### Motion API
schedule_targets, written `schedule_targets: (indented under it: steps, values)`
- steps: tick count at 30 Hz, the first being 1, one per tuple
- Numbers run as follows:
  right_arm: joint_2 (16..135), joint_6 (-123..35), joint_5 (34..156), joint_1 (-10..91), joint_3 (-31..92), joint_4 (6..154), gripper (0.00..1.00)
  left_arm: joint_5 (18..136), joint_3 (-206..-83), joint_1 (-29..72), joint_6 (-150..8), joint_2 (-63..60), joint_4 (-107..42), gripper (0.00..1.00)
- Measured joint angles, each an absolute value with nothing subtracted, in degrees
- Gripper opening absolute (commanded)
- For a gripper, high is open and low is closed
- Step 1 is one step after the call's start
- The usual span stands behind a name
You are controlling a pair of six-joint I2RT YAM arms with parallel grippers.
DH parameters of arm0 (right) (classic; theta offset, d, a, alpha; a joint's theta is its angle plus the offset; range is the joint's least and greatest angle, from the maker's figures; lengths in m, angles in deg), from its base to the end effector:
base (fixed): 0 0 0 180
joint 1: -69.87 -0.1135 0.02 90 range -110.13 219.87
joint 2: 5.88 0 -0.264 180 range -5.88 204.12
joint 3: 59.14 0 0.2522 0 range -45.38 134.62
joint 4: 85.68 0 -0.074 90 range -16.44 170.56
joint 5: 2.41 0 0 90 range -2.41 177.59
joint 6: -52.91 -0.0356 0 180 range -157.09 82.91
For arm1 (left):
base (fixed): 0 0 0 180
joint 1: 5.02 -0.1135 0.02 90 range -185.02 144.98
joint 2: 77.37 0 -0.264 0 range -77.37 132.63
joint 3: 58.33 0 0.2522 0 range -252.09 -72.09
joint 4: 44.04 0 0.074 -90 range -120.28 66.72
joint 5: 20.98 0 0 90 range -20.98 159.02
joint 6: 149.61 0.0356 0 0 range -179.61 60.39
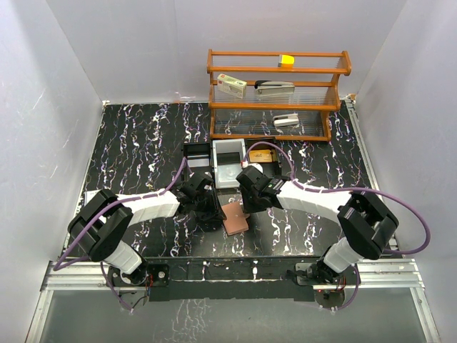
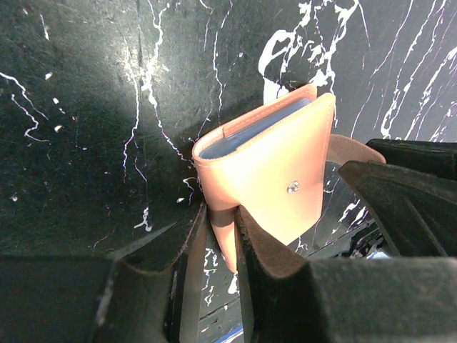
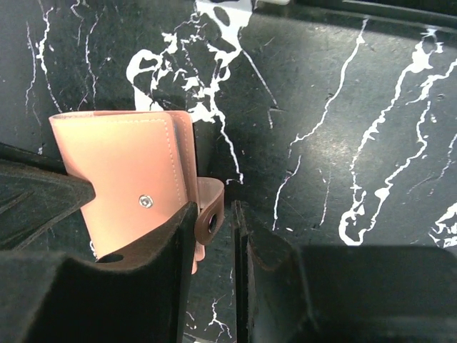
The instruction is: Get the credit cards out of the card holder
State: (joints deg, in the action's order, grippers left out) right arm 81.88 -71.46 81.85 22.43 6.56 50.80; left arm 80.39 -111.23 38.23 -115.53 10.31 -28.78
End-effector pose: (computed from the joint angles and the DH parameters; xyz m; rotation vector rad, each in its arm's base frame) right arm 0.1979 0.2102 0.1829 -0.2824 2.7265 0.2845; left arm 0.2038 -0.2013 0.1499 -0.1999 2.6818 -0.9174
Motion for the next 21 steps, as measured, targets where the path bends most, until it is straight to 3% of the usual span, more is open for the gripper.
schedule_targets:
  steps: [4,11,14,18,21]
  values:
    - [81.86,-71.70,79.36,22.48,6.56,50.45,0.29,80.26,-111.44,38.23,-115.40,10.31,-28.43,0.20]
    - [81.43,-71.09,81.76,24.18,5.40,51.32,0.27,80.04,-111.88,38.25,-114.88,10.31,-27.64,0.20]
    - [81.49,-70.56,85.61,24.47,4.59,52.64,0.22,80.00,-111.88,38.25,-114.81,10.31,-27.62,0.20]
    - [82.43,-70.34,87.40,24.42,4.59,53.93,0.02,79.96,-111.88,38.23,-114.66,10.31,-27.60,0.26]
    - [82.21,-70.65,87.40,24.53,4.29,54.34,0.00,79.28,-112.08,38.25,-114.66,10.22,-26.68,0.33]
